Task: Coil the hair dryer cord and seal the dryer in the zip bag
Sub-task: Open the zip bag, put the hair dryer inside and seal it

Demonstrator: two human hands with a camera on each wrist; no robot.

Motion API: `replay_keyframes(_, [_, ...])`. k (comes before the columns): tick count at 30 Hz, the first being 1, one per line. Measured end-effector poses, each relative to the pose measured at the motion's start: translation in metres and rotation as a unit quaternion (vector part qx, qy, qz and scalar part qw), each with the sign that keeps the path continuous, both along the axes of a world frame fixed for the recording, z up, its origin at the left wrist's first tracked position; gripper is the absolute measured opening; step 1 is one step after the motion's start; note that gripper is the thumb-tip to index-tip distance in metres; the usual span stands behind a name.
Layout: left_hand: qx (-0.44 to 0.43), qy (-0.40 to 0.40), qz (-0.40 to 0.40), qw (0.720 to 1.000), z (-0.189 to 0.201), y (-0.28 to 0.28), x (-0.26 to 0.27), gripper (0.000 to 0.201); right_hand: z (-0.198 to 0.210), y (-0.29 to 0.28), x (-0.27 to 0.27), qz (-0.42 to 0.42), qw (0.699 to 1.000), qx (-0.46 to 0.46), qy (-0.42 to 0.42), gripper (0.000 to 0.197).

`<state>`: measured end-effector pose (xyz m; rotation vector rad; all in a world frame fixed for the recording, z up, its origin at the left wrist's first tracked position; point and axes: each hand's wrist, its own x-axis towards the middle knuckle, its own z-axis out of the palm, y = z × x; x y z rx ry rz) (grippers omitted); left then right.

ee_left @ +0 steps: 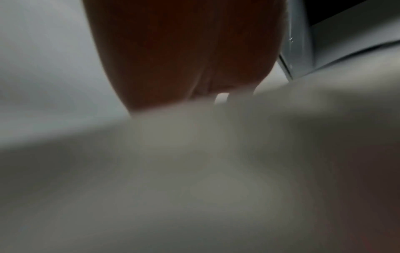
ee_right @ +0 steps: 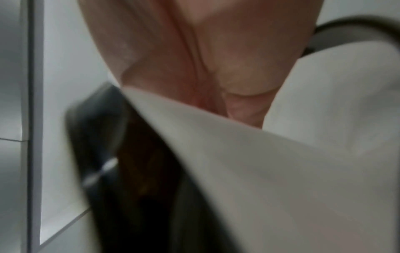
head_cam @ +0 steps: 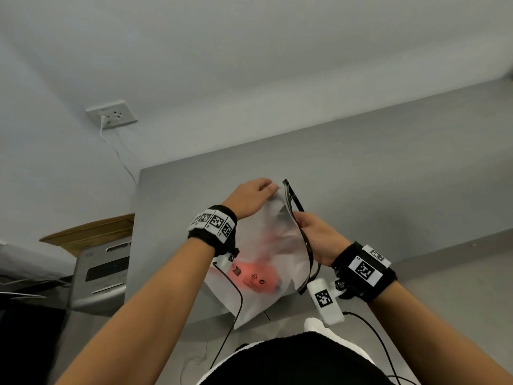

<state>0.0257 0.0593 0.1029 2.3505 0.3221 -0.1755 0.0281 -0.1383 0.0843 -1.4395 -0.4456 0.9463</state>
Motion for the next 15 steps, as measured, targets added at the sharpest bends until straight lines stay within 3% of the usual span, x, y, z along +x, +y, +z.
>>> replay_keyframes(5, [-0.183, -0.046, 0.033, 0.981, -0.006, -0.001, -0.001, 0.023, 0.000, -0.007, -0.004, 0.020, 1.000, 0.006, -0.001, 0.017])
replay_keyframes(11, [-0.245, -0.162, 0.082, 0.952, 0.009, 0.002, -0.006, 0.014, 0.000, -0.007, -0.005, 0.036, 0.999, -0.018, -0.034, 0.020])
replay_keyframes(13, [-0.240, -0.202, 0.108, 0.943, 0.011, 0.009, -0.009, 0.014, 0.002, -0.006, -0.004, 0.040, 0.996, -0.043, -0.068, 0.017])
replay_keyframes(15, [-0.216, -0.227, 0.126, 0.941, 0.010, 0.016, -0.013, 0.014, 0.000, -0.004, 0.000, 0.050, 0.980, -0.113, -0.154, 0.025])
